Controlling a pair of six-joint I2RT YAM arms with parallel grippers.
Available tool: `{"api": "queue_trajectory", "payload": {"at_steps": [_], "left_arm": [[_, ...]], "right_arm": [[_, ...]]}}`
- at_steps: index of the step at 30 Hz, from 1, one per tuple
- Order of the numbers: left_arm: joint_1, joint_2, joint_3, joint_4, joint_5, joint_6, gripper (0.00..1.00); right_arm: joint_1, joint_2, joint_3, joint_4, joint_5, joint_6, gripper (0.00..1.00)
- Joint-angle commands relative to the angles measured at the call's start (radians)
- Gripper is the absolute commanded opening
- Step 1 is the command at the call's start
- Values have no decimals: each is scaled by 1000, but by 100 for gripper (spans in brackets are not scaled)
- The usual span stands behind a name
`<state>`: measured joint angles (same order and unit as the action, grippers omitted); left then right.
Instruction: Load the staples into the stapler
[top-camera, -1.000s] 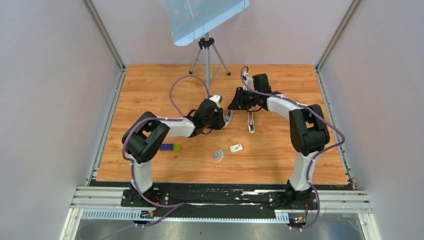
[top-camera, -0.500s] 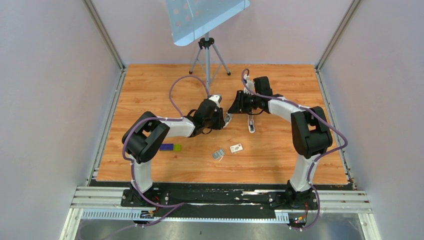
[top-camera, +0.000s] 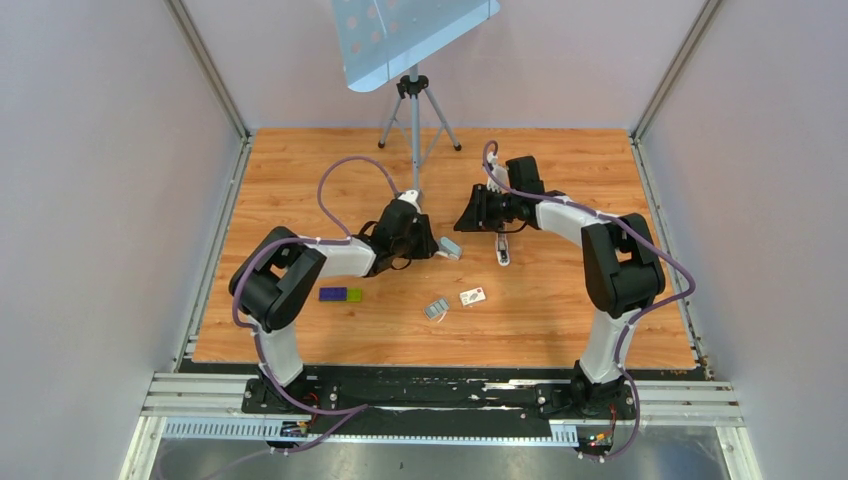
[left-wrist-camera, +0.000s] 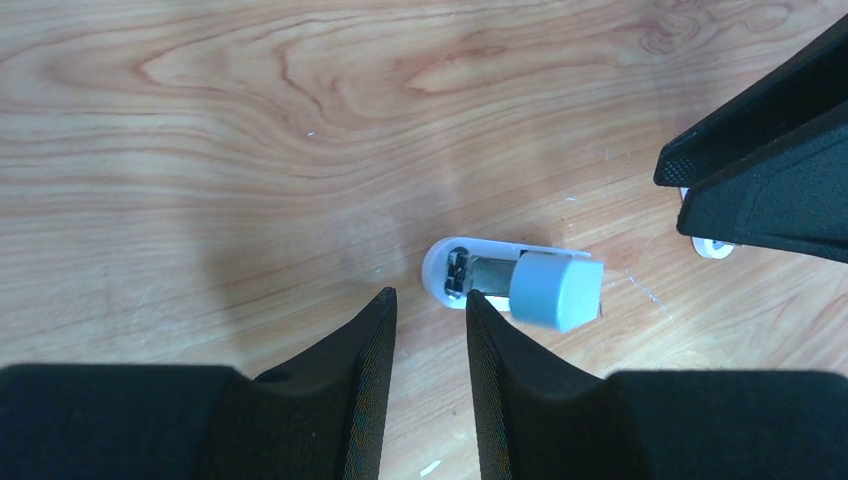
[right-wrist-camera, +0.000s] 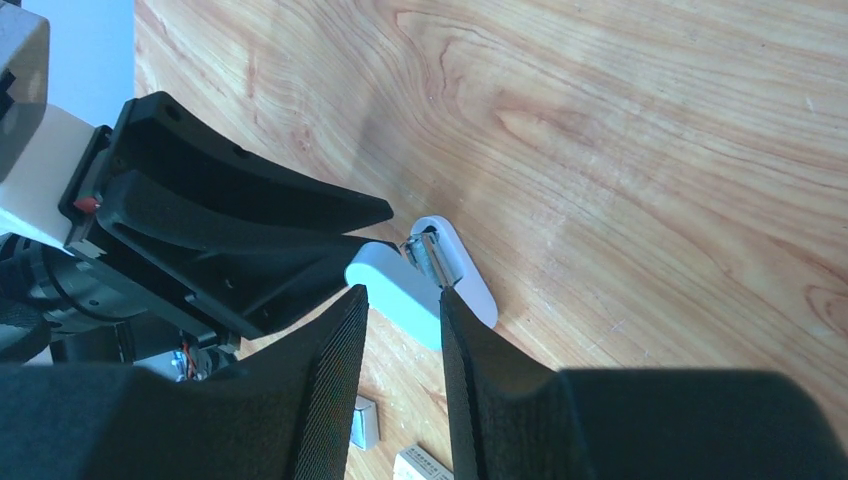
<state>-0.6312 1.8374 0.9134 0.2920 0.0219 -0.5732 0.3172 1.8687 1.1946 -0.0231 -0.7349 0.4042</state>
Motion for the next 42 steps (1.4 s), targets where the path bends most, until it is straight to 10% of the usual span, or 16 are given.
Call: {"api": "queue_trajectory", "payload": {"at_steps": [1, 42], "left_arm": [[18, -71, -35, 39, -20, -37, 35], [20, 56, -8, 25, 3, 41, 26]], "right_arm": [[20, -20, -14, -21, 17, 55, 36], [140, 79, 23, -221, 255, -93, 32]]}}
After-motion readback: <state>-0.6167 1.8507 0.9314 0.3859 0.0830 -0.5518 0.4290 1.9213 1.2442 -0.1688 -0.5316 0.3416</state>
